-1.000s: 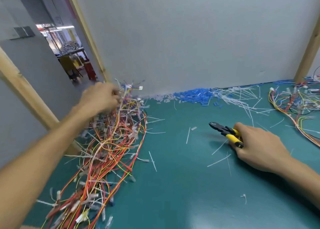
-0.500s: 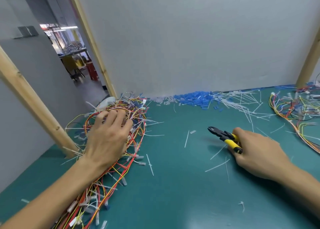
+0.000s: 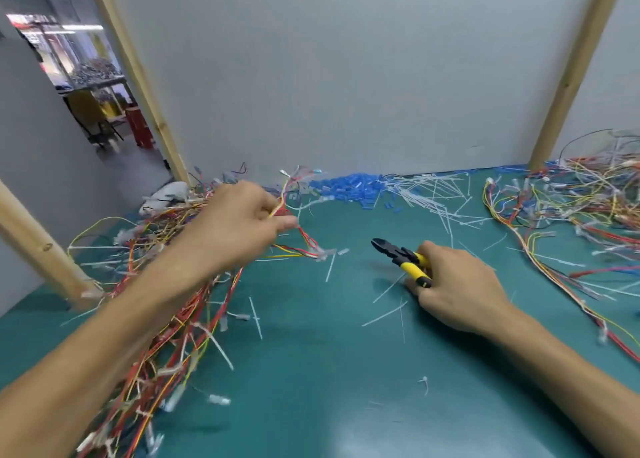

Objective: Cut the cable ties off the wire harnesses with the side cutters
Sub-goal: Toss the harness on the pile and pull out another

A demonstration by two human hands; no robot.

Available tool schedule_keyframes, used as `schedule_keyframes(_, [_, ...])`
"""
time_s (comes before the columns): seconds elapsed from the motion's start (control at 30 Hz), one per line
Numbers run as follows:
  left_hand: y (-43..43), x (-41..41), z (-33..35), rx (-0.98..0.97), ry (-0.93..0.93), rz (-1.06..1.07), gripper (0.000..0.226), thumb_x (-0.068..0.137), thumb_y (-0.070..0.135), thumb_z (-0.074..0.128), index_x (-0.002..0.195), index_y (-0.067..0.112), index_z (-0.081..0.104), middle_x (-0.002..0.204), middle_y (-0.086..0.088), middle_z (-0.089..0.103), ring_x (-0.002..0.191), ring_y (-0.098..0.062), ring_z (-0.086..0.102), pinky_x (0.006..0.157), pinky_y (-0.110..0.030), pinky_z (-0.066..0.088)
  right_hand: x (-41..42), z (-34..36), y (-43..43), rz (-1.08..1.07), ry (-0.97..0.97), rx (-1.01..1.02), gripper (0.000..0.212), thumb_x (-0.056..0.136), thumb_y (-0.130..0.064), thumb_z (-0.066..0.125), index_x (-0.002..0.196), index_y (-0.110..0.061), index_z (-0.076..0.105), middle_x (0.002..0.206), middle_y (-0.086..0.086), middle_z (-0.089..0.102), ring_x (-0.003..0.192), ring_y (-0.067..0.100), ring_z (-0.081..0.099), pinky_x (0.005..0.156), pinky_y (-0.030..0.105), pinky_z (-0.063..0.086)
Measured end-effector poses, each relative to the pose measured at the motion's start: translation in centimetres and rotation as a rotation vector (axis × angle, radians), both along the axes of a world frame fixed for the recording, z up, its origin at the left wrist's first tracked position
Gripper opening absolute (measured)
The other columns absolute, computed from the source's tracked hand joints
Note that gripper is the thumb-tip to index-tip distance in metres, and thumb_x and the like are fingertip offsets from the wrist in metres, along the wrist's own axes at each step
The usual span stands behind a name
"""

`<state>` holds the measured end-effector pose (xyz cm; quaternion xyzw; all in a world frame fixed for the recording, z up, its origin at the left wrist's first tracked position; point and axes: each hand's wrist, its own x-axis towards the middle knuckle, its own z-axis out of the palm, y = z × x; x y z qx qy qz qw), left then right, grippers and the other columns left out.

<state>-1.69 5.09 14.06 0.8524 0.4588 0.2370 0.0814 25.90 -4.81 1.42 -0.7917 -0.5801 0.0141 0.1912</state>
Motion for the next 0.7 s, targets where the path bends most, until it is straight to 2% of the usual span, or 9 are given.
schedule_keyframes(0.1, [-1.0,3.6,-1.8,-0.211,-0.403,-0.131,0.026,0.100,0.027,0.064,0.079,0.013,0.067,0.060,-0.019,0.059,0.048,-0.016,0.050,0.051,-0.029,0.040,-0.1,0.3,-0.2,0.011,0.308,0.089,0.027,0.092,-0.034,0.073,0.084,-0.015,0.055,0.068,0.004,0.061,0.063,0.023,0.054,0.056,0.035,0.036])
schedule_keyframes(0.17, [-2.2,5.8,-4.4,-0.398,-0.243,-0.268,0.022,0.101,0.027,0.061,0.084,0.014,0.057,0.064,-0.011,0.066,0.049,-0.021,0.062,0.048,-0.030,0.045,-0.5,0.9,-0.3,0.075,0.776,0.220,0.033,0.097,-0.027,0.073,0.084,0.000,0.060,0.063,0.007,0.061,0.056,0.019,0.050,0.058,0.036,0.043])
schedule_keyframes(0.23, [-3.1,7.3,-7.6,-0.425,0.103,-0.315,0.026,0.100,0.035,0.061,0.091,0.015,0.048,0.085,-0.010,0.068,0.075,-0.028,0.065,0.061,-0.035,0.047,-0.9,1.9,-0.4,0.164,1.195,0.247,0.043,0.096,-0.032,0.071,0.096,0.010,0.068,0.062,-0.001,0.066,0.051,0.013,0.048,0.052,0.031,0.045])
schedule_keyframes(0.3, [-3.9,8.1,-9.6,-0.381,0.270,-0.315,0.029,0.097,0.043,0.062,0.102,0.020,0.046,0.103,-0.007,0.065,0.094,-0.027,0.062,0.073,-0.036,0.047,-1.4,2.7,-0.7,0.268,1.324,0.184,0.042,0.091,-0.037,0.074,0.101,0.004,0.074,0.070,0.004,0.071,0.054,0.011,0.046,0.049,0.022,0.036])
schedule_keyframes(0.37, [-4.9,8.2,-10.8,-0.328,0.286,-0.339,0.033,0.094,0.048,0.061,0.109,0.023,0.044,0.115,-0.004,0.061,0.109,-0.028,0.060,0.084,-0.037,0.049,-2.3,2.5,-1.0,0.297,1.258,0.142,0.020,0.084,-0.036,0.080,0.079,-0.017,0.074,0.087,0.026,0.069,0.061,0.015,0.047,0.052,0.025,0.034])
schedule_keyframes(0.4, [-5.3,8.2,-11.2,-0.295,0.297,-0.347,0.039,0.093,0.050,0.059,0.117,0.022,0.045,0.123,-0.003,0.056,0.117,-0.027,0.057,0.092,-0.038,0.049,-2.6,2.0,-0.9,0.272,1.194,0.149,0.023,0.084,-0.032,0.085,0.074,-0.019,0.068,0.090,0.029,0.068,0.064,0.016,0.048,0.054,0.027,0.037])
schedule_keyframes(0.5, [-6.4,8.1,-11.4,-0.326,0.302,-0.376,0.064,0.089,0.054,0.057,0.141,0.020,0.038,0.138,0.001,0.038,0.128,-0.021,0.047,0.108,-0.036,0.044,-3.6,0.6,-0.3,0.172,0.880,0.199,0.036,0.085,-0.030,0.088,0.082,-0.012,0.057,0.082,0.020,0.065,0.067,0.019,0.052,0.065,0.038,0.047])
schedule_keyframes(0.63, [-6.1,7.1,-8.9,-0.346,0.360,-0.459,0.036,0.086,0.063,0.055,0.102,0.030,0.051,0.106,0.009,0.045,0.103,-0.014,0.049,0.096,-0.036,0.048,-3.4,-0.1,0.0,0.133,0.640,0.188,0.020,0.084,-0.025,0.077,0.084,-0.014,0.061,0.073,0.001,0.067,0.073,0.026,0.062,0.074,0.050,0.056])
schedule_keyframes(0.7, [-4.2,6.4,-7.0,-0.332,0.233,-0.439,0.043,0.080,0.064,0.052,0.100,0.029,0.067,0.094,0.002,0.061,0.089,-0.015,0.060,0.085,-0.037,0.053,-3.2,0.1,-0.1,0.115,0.592,0.141,0.015,0.081,-0.026,0.072,0.083,-0.016,0.060,0.073,0.000,0.067,0.074,0.027,0.062,0.071,0.048,0.056])
